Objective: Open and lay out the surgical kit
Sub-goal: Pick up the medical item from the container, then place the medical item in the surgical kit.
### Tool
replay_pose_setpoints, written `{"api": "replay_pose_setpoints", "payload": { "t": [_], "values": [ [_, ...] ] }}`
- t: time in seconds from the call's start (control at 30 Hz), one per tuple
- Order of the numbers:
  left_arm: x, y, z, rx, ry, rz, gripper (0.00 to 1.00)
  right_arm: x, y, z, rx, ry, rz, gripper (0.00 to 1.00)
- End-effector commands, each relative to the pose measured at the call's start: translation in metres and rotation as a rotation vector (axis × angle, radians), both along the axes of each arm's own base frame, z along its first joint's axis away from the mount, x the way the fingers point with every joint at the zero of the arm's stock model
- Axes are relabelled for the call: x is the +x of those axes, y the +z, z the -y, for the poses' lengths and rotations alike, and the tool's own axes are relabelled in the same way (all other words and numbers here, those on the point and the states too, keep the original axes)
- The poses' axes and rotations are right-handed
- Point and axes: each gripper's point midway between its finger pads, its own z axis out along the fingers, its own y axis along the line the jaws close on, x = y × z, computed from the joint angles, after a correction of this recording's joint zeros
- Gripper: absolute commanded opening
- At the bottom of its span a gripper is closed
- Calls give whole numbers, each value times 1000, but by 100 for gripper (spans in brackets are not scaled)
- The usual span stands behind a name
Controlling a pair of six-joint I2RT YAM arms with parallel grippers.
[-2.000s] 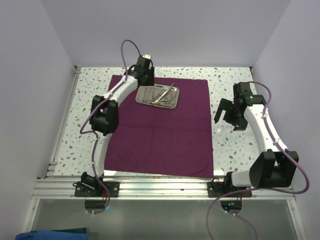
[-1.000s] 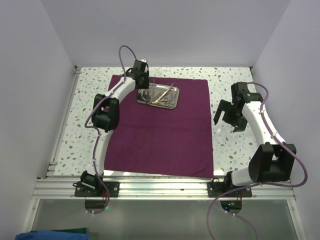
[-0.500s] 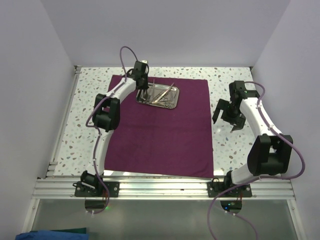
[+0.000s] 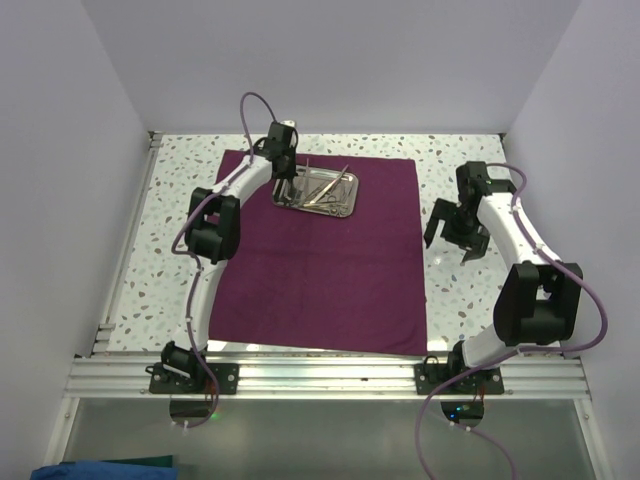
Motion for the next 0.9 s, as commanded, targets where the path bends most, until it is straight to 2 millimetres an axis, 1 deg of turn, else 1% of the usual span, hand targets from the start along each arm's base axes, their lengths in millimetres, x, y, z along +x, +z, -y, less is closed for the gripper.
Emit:
{"api": "replay_pose_setpoints", "payload": {
  "t": [0.0,0.03,0.07,0.13,0.17,0.23,0.27,0.33,0.37,0.4,0.43,0.47,0.5,0.53,0.57,0.6,0.63,0.67,0.7,0.73,0.77,0.83,0.87],
  "values": [
    [7,26,-12,18,20,45,0,20,12,-2,7,25,63,98],
    [9,35,-12,10,20,58,0,21,13,-2,10,26,65,98],
    [12,51,-16,-2,25,83,0,21,12,-3,13,30,65,98],
    [14,70,-20,-17,26,112,0,24,13,-4,24,33,69,98],
    [15,88,-26,-26,34,136,0,25,14,-6,29,39,72,98],
    [13,105,-31,-26,35,158,0,26,15,-7,38,43,77,98],
    [10,123,-37,-29,40,182,0,26,15,-8,42,43,77,98],
    [3,138,-41,-24,38,196,0,26,16,-9,48,43,83,98],
    [-2,155,-42,-28,37,218,0,27,16,-10,49,40,90,98],
    [-10,151,-42,-30,29,196,0,26,16,-10,49,40,90,98],
    [-19,151,-43,-29,27,176,0,26,16,-9,49,38,91,98],
    [-28,164,-42,-36,25,184,0,27,16,-9,48,37,97,98],
    [-43,149,-44,-30,28,134,0,27,17,-13,69,42,99,98],
    [-54,146,-44,-29,27,115,0,27,17,-14,73,42,101,98],
    [-69,164,-42,-37,23,139,0,26,18,-14,74,44,104,98],
    [-92,133,-46,-20,29,64,0,25,19,-14,76,42,108,98],
    [-103,131,-46,-25,31,67,0,25,19,-15,79,44,111,98],
    [-118,146,-46,-41,30,95,0,24,19,-16,82,42,113,98],
    [-143,115,-52,-35,40,21,0,20,18,-16,84,44,113,98],
    [-155,109,-54,-40,44,8,0,19,18,-17,86,46,113,98],
    [-179,98,-60,-35,49,-26,0,16,15,-17,91,44,107,98],
    [-199,87,-64,-43,69,-55,0,11,15,-18,91,47,110,98],
    [-219,75,-66,-46,75,-87,0,7,10,-18,93,47,99,98]
  ]
}}
